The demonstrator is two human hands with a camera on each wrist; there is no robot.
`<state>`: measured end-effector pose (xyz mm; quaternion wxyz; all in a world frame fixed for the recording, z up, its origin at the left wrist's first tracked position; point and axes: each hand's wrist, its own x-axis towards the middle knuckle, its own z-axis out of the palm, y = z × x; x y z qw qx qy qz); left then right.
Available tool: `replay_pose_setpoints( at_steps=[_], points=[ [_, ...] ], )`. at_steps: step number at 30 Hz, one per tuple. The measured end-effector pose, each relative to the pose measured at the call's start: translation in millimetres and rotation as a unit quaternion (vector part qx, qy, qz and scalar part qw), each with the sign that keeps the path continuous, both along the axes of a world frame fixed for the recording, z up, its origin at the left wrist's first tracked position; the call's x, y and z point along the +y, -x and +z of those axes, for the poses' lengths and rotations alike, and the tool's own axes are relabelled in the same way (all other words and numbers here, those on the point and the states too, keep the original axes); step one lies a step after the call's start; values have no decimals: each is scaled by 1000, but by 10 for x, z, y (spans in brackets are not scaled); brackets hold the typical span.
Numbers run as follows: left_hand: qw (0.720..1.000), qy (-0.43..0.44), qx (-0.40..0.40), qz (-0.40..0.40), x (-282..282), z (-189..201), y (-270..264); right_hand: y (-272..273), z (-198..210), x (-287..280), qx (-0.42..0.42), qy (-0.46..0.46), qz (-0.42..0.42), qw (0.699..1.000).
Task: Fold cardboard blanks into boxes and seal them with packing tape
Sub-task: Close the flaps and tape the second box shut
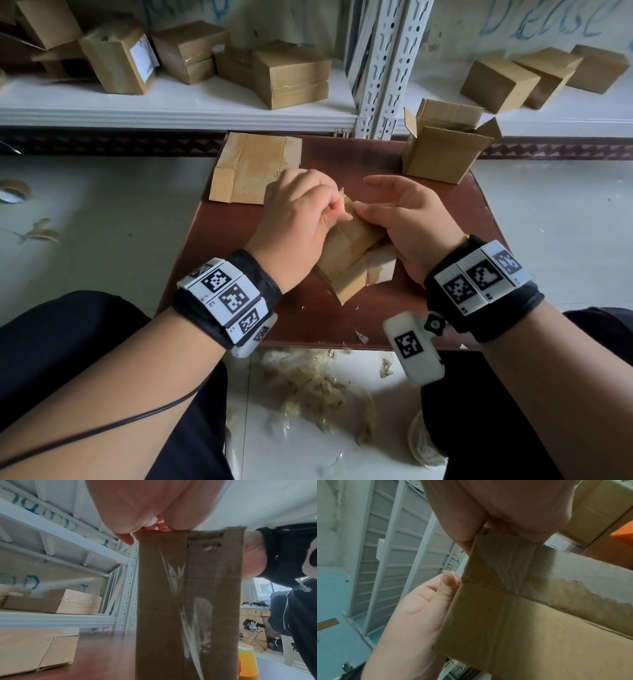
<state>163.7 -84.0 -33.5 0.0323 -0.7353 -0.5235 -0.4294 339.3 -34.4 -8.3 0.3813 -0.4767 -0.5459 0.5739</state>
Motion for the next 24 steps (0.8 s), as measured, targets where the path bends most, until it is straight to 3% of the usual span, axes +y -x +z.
replay_pose_setpoints(
  at_steps=[4, 8, 11, 18, 21, 24],
  points=[
    [998, 16, -24, -47, -5, 50, 51, -14, -7, 29, -5, -6, -6, 1000],
    [989, 77, -105, -73, -50, 89, 65, -28, 31, 12, 13, 3, 3, 1000],
    [991, 63, -96, -71, -16, 58, 66, -34, 15, -2, 13, -2, 15, 1000],
    [984, 89, -131, -84, -69, 86, -3, -31, -80, 62, -62, -57, -18, 996],
    [974, 97, -188, -84, -113, 166, -27, -79, -78, 115, -105, -95, -35, 989],
    [939, 122, -305, -103, -154, 225, -42, -85, -135, 147, -153, -145, -36, 977]
  ],
)
